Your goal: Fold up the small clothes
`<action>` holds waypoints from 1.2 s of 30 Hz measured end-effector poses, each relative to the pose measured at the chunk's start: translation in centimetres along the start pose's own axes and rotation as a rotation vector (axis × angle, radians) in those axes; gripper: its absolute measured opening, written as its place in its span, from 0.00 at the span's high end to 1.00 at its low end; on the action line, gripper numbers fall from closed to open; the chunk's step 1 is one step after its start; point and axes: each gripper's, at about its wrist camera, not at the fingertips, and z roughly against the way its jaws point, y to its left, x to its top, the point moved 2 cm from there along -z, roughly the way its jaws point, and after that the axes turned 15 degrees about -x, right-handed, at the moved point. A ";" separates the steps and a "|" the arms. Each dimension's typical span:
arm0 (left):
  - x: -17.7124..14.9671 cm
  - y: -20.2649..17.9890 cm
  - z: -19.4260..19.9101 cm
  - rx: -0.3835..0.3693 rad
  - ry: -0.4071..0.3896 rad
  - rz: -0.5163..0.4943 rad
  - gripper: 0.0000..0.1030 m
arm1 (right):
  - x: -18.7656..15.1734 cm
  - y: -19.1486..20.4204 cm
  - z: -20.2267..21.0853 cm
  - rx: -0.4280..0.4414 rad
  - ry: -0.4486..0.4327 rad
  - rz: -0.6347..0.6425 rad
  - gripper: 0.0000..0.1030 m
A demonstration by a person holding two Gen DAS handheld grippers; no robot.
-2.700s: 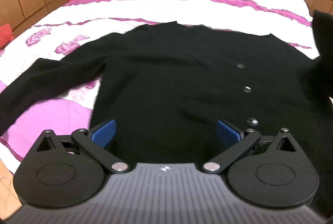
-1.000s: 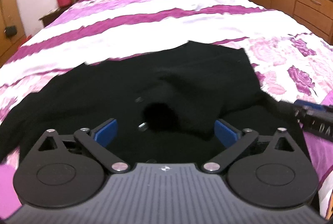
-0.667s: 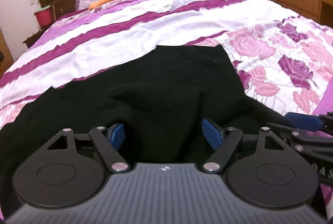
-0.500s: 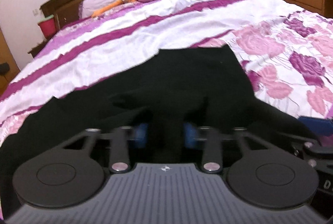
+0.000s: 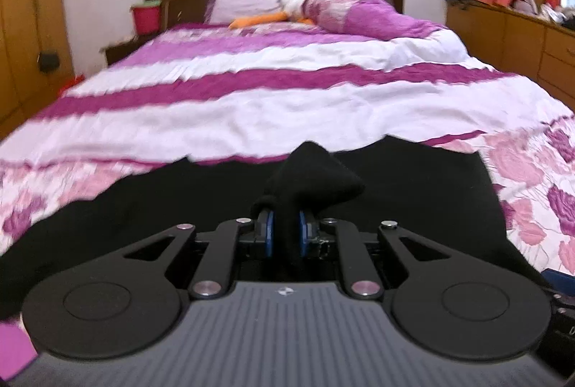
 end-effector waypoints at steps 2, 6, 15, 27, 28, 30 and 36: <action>-0.7 1.8 0.5 -0.032 0.009 0.073 0.81 | 0.0 0.1 0.0 -0.004 0.000 0.007 0.51; -2.6 4.3 1.4 -0.104 0.019 0.194 0.76 | 0.0 0.2 -0.1 -0.012 0.004 0.013 0.51; -3.3 8.4 5.2 0.041 -0.100 0.303 0.54 | 0.1 0.4 -0.1 -0.030 0.008 0.022 0.51; -2.5 12.1 3.8 0.014 -0.060 0.338 0.42 | 2.8 -0.2 1.1 0.033 0.032 -0.043 0.50; -2.4 12.5 3.2 -0.004 -0.056 0.360 0.42 | 3.5 -0.1 1.0 0.050 0.029 -0.054 0.50; -2.3 13.5 2.1 -0.034 -0.047 0.399 0.42 | 4.5 0.2 0.2 0.064 0.036 -0.071 0.50; -2.6 15.9 -1.1 -0.083 -0.038 0.523 0.43 | 7.4 1.4 -5.7 0.072 0.127 -0.131 0.50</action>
